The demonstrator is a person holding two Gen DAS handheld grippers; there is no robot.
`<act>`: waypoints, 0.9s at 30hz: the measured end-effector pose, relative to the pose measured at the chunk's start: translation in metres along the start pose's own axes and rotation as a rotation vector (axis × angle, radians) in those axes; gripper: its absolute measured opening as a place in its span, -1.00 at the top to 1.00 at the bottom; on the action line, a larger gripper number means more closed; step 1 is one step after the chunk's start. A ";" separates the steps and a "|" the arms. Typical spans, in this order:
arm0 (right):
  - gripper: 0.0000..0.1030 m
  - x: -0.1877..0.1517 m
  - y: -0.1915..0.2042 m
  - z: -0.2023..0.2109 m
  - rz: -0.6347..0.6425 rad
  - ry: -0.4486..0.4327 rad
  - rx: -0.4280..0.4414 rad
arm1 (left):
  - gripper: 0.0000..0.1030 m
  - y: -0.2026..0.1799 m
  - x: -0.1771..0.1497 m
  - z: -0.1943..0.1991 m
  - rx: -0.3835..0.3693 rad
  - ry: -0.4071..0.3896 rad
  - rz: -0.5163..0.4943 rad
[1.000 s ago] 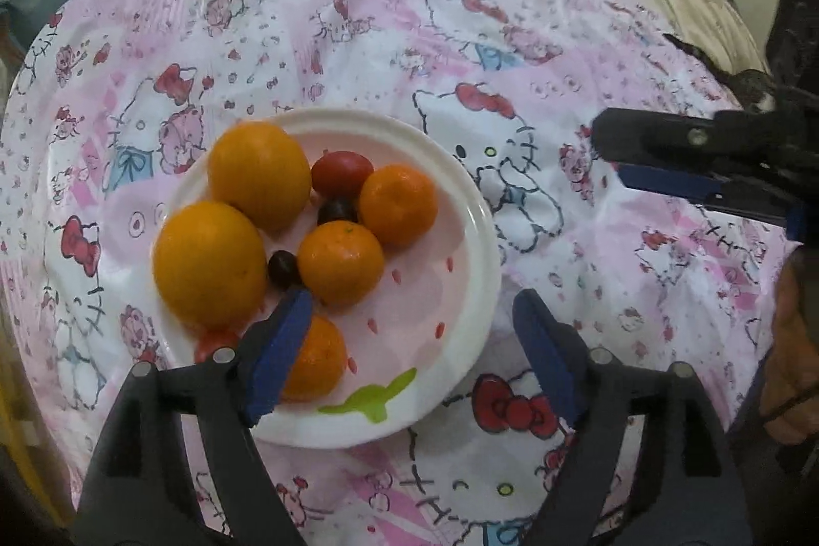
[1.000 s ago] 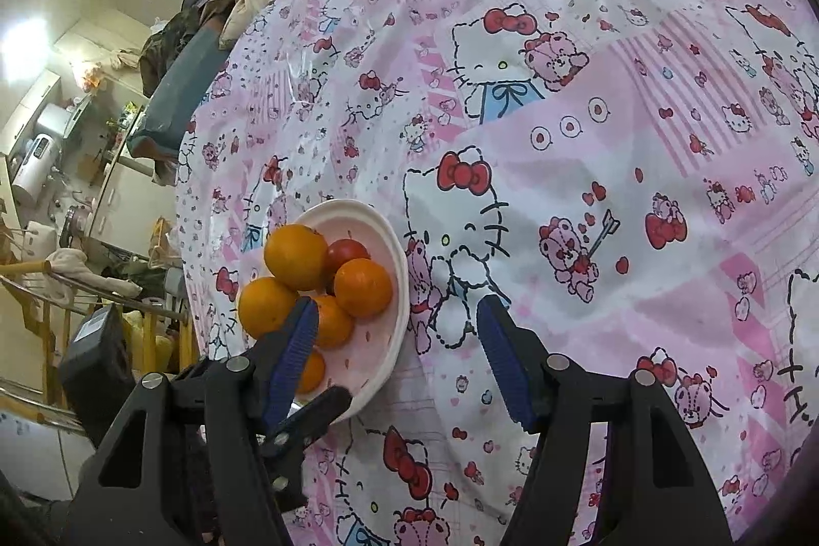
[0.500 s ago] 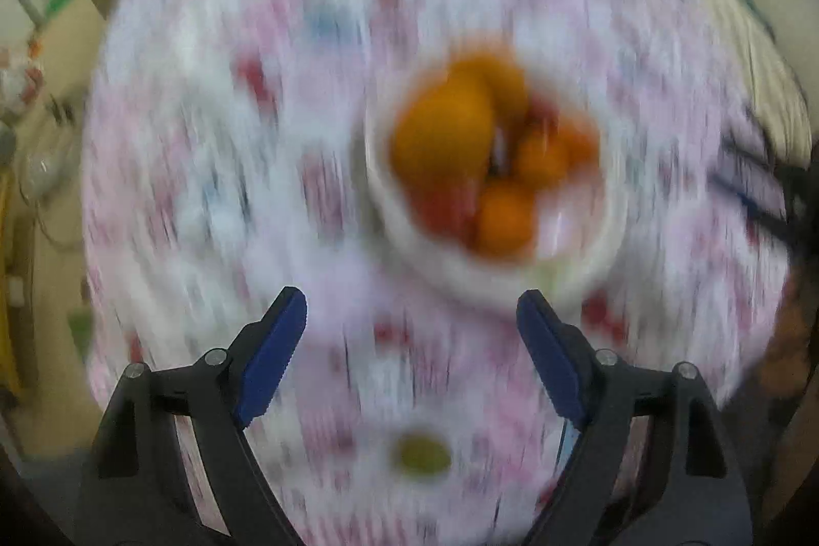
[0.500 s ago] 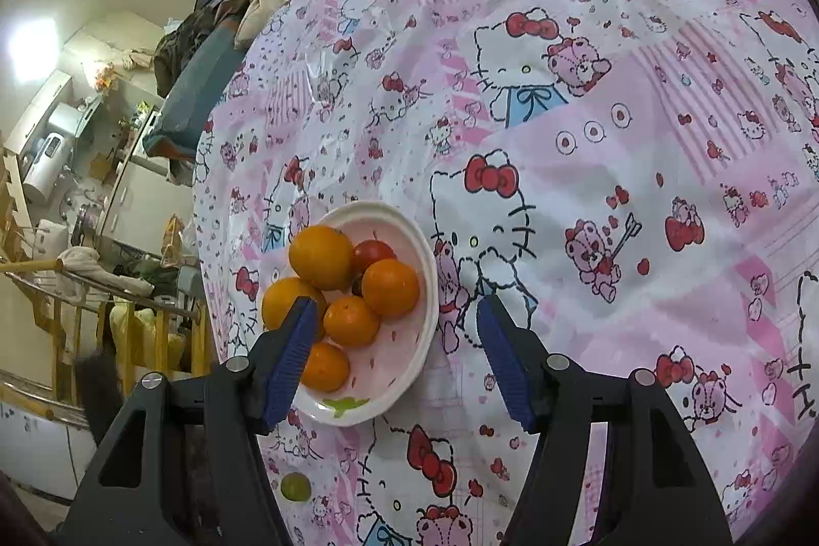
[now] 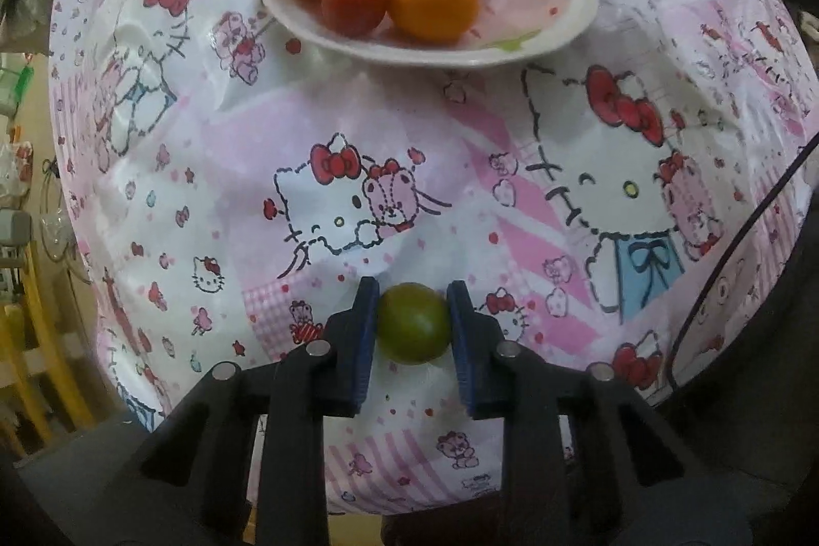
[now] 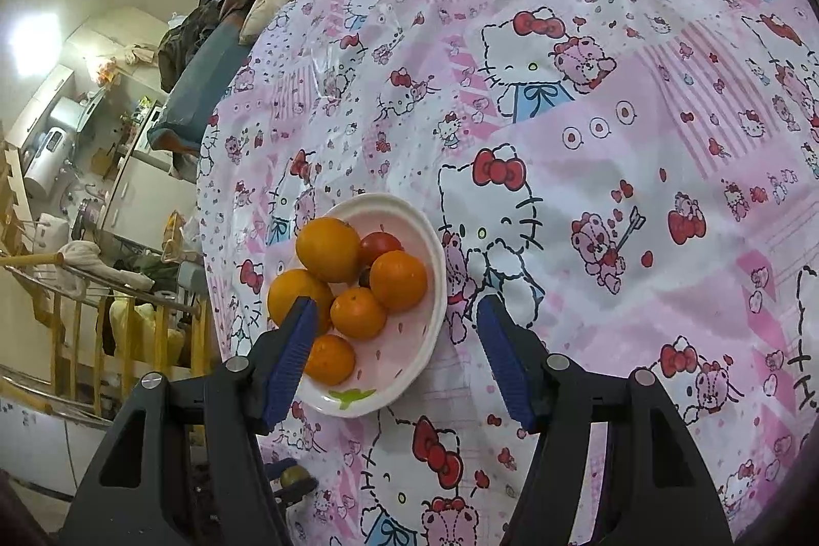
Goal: Organize fruits
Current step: 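Lower the green grape onto the plate and open the left gripper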
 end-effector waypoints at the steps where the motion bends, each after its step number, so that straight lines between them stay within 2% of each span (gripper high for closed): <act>1: -0.31 0.001 -0.001 0.001 -0.004 -0.003 0.001 | 0.55 0.002 0.002 0.005 -0.012 -0.008 0.015; 3: -0.31 0.004 -0.003 0.006 -0.014 -0.015 0.007 | 0.55 0.004 0.018 0.024 -0.055 -0.069 0.044; 5: -0.31 0.007 -0.006 0.009 -0.027 -0.028 0.011 | 0.55 0.003 0.037 0.041 -0.062 -0.137 0.062; 6: -0.31 0.009 -0.007 0.011 -0.033 -0.031 0.014 | 0.55 0.001 0.056 0.052 -0.076 -0.187 0.081; 10: -0.31 0.014 -0.014 0.015 -0.062 -0.047 0.016 | 0.55 -0.013 0.110 0.057 -0.090 -0.255 0.094; 12: -0.31 0.015 -0.017 0.016 -0.068 -0.052 0.010 | 0.55 -0.026 0.131 0.045 -0.069 -0.263 0.090; 15: -0.31 0.018 -0.023 0.017 -0.088 -0.055 0.014 | 0.55 -0.040 0.143 0.026 -0.007 -0.259 0.069; 19: -0.31 0.022 -0.024 0.018 -0.093 -0.058 0.017 | 0.54 -0.052 0.140 0.012 0.030 -0.224 0.033; 25: -0.31 0.022 -0.020 0.009 -0.075 -0.034 0.017 | 0.53 -0.056 0.140 0.010 0.086 -0.220 0.027; 26: -0.31 0.022 -0.018 0.008 -0.071 -0.031 0.021 | 0.48 -0.056 0.140 0.009 0.100 -0.216 0.026; 27: -0.31 0.022 -0.017 0.008 -0.067 -0.031 0.022 | 0.33 -0.056 0.140 0.010 0.120 -0.218 0.021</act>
Point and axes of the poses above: each gripper's, at about its wrist camera, not at the fingertips, and z roughly against the way its jaws point, y to its left, x to its top, the point moved 5 cm from there along -z, roughly the way its jaws point, and after that the axes turned 2 degrees about y, right-handed, at the moved point
